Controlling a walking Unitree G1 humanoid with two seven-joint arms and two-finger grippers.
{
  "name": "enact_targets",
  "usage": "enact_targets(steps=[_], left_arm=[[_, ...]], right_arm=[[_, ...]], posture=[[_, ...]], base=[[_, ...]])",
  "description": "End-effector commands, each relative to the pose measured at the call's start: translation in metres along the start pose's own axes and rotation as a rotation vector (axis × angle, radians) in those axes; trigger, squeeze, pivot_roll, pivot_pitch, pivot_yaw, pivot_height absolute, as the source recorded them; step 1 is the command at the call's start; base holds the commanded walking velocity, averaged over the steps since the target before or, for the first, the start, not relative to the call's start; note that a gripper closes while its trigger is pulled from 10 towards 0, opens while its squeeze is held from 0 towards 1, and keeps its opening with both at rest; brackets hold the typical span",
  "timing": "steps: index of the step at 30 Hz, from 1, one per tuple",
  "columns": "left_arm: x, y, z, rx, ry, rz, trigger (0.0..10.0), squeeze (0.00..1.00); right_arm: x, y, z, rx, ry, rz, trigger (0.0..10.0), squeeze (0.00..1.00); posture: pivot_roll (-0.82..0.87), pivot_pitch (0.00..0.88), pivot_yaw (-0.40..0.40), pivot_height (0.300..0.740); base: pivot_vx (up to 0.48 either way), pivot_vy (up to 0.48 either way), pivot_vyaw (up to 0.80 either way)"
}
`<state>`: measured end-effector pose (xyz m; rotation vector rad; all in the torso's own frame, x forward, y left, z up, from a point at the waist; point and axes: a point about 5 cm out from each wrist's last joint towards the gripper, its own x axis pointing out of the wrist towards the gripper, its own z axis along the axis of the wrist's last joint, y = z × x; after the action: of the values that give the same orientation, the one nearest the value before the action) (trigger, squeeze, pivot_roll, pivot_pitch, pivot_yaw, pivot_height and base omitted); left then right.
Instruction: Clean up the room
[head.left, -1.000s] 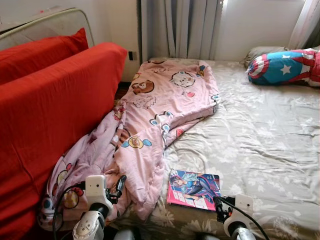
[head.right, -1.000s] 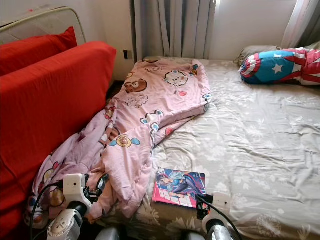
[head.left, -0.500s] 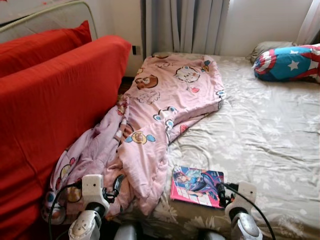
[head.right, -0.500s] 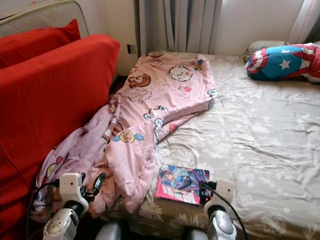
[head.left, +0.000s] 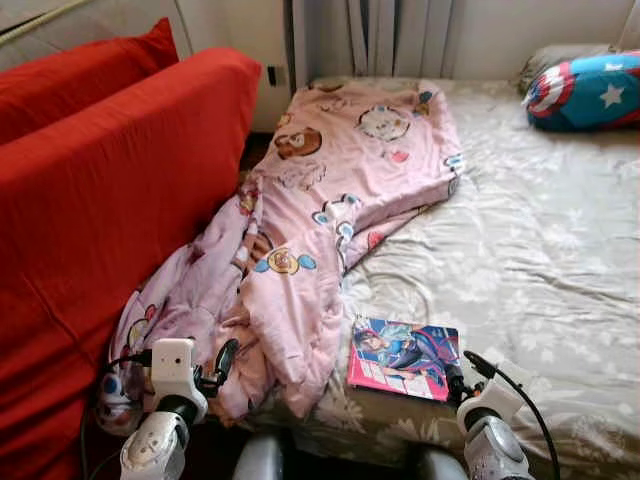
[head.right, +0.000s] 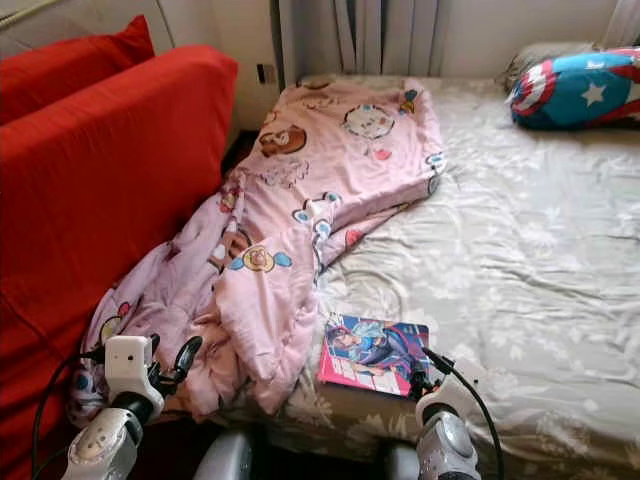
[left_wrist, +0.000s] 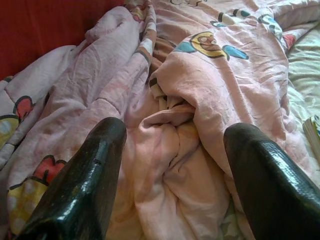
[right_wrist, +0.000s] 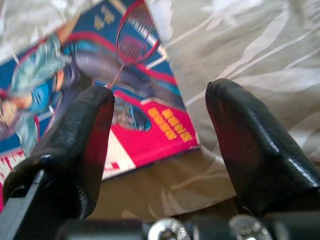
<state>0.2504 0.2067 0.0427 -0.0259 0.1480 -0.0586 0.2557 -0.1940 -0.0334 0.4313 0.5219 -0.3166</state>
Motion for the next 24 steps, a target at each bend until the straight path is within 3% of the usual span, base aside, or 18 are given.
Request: enact_targets(steps=[1, 4, 15, 24], left_arm=[[0.002, 0.002, 0.005, 0.022, 0.002, -0.006, 10.0, 0.00], [0.002, 0.000, 0.006, 0.021, 0.002, -0.010, 10.0, 0.00], [-0.019, 0.001, -0.001, 0.029, 0.036, -0.008, 10.0, 0.00], [-0.031, 0.005, 0.002, 0.046, 0.048, -0.002, 10.0, 0.00]], right_arm=[[0.000, 0.003, -0.003, -0.029, 0.017, 0.015, 10.0, 0.00], [-0.001, 0.003, 0.000, -0.024, -0.016, 0.020, 10.0, 0.00], [0.001, -0.001, 0.010, 0.019, -0.072, 0.018, 10.0, 0.00], [0.005, 0.007, 0.025, 0.124, -0.113, 0.134, 10.0, 0.00]], posture=[[0.16, 0.171, 0.073, 0.612], [0.16, 0.176, 0.074, 0.597], [0.18, 0.217, 0.080, 0.597], [0.22, 0.234, 0.093, 0.597]], base=[[0.000, 0.000, 0.00], [0.000, 0.000, 0.00], [0.000, 0.000, 0.00], [0.000, 0.000, 0.00]])
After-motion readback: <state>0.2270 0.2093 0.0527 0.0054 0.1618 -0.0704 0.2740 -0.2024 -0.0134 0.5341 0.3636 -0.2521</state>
